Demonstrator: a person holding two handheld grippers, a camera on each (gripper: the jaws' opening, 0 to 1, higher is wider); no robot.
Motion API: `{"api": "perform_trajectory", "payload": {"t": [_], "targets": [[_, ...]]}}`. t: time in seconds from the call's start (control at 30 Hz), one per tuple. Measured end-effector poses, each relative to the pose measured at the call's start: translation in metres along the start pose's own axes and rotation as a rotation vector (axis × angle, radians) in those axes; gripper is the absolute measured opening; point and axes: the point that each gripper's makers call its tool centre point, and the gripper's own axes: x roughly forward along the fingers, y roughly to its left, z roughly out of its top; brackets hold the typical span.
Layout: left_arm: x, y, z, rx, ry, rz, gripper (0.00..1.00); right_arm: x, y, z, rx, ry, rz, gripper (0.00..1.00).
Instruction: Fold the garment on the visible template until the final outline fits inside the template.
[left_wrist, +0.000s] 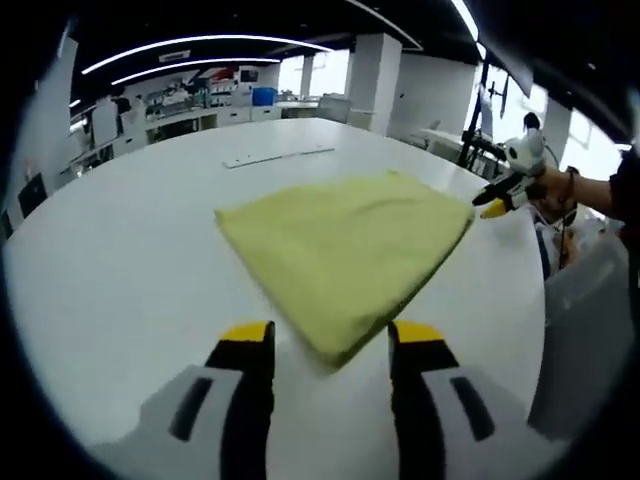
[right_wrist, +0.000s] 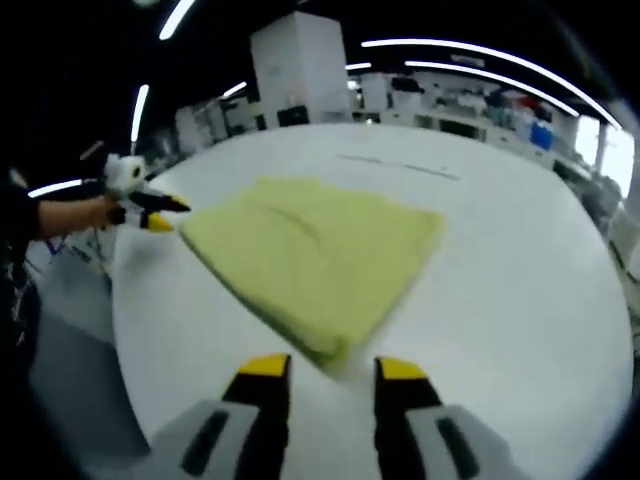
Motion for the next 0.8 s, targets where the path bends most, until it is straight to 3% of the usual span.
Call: {"api": "perform_trajectory", "payload": {"t": [0.13,0.27,0.43,0.6,0.8], "targets": [[0.002,-0.005,-0.006,-0.014,0.013,-0.030,0.27,0.003,-0.003,-0.003,0.035,-0.019,0.008,0.16],[0.003,-0.002,-0.008,-0.012,0.022,-0.028,0.25,0.006,-0.002,-0.004,0.044,-0.026,0.011,0.07],[0.003,-0.003,-0.010,-0.007,0.034,-0.036,0.15,0.007,-0.003,-0.002,0.064,-0.052,0.003,0.02],[0.003,0.000,-0.015,-0.007,0.052,-0.030,0.07,0.007,-0.002,-0.002,0.042,-0.041,0.010,0.00],[0.003,-0.003,-0.016,-0.017,0.058,-0.032,0.05,0.005,-0.003,-0.003,0.023,-0.035,0.012,0.00]]}}
